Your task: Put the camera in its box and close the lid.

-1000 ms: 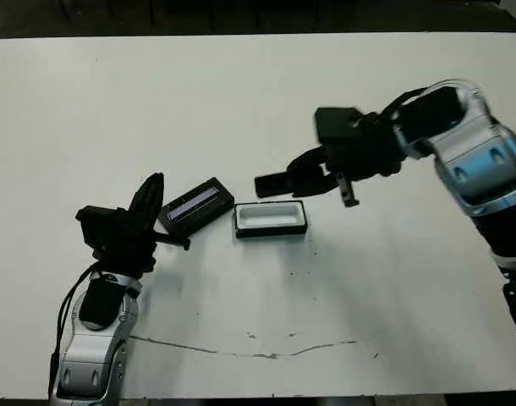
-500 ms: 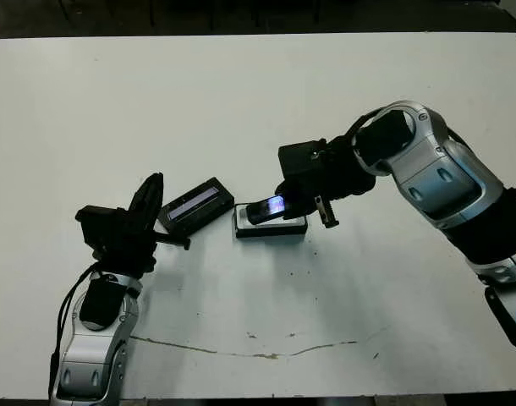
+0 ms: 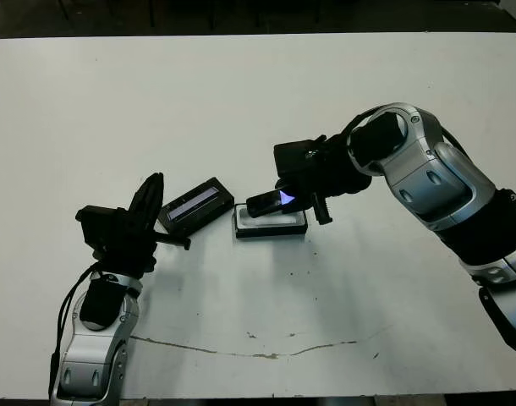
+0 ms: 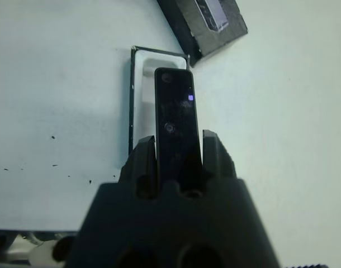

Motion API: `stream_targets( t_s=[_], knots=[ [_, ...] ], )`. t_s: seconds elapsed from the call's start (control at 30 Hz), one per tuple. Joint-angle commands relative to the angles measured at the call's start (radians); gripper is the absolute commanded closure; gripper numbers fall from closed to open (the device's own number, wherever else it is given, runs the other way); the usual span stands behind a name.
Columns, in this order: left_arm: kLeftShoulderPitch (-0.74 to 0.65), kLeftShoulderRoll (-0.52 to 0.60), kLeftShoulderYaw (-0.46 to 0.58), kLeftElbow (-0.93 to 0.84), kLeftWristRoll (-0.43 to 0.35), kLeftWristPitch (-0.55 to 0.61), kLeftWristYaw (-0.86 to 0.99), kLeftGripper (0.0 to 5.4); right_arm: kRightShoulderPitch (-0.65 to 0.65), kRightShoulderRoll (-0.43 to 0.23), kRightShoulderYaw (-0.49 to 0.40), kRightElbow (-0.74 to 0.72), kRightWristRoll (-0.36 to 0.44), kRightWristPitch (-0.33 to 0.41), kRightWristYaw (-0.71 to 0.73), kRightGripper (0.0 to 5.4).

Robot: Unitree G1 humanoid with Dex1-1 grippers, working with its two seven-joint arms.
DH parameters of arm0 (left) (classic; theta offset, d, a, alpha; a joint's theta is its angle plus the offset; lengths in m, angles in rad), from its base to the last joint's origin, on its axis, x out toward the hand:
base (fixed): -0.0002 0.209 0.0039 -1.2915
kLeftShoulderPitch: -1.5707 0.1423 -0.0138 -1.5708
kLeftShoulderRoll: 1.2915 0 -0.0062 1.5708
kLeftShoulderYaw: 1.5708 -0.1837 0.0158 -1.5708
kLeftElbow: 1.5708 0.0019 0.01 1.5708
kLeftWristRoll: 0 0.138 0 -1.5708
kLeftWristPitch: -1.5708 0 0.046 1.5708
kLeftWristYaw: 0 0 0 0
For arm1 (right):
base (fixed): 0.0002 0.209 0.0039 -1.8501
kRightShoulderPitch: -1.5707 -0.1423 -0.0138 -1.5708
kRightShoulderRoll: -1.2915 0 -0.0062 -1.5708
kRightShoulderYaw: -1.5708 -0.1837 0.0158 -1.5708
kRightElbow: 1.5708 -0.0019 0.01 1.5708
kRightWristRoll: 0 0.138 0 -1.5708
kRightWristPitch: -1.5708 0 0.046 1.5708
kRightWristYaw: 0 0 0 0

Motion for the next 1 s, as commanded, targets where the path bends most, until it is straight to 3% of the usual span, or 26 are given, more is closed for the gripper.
stream_targets(
  t_s=[0.03, 0.43, 1.0],
  knots=[
    [0.016, 0.002, 0.000, 0.009, 0.008, 0.015, 0.006, 5.40, 0.002, 0.002, 0.020, -0.010, -0.015, 0.018, 0.000, 4.74],
    [0.021, -0.005, -0.001, 0.013, 0.002, 0.006, 0.008, 5.40, 0.010, 0.022, 0.082, 0.021, -0.055, 0.019, 0.013, 4.74],
    [0.021, -0.004, -0.005, 0.025, 0.007, -0.013, 0.007, 5.40, 0.020, 0.038, 0.092, 0.047, -0.058, 0.004, 0.012, 4.74]
  ],
)
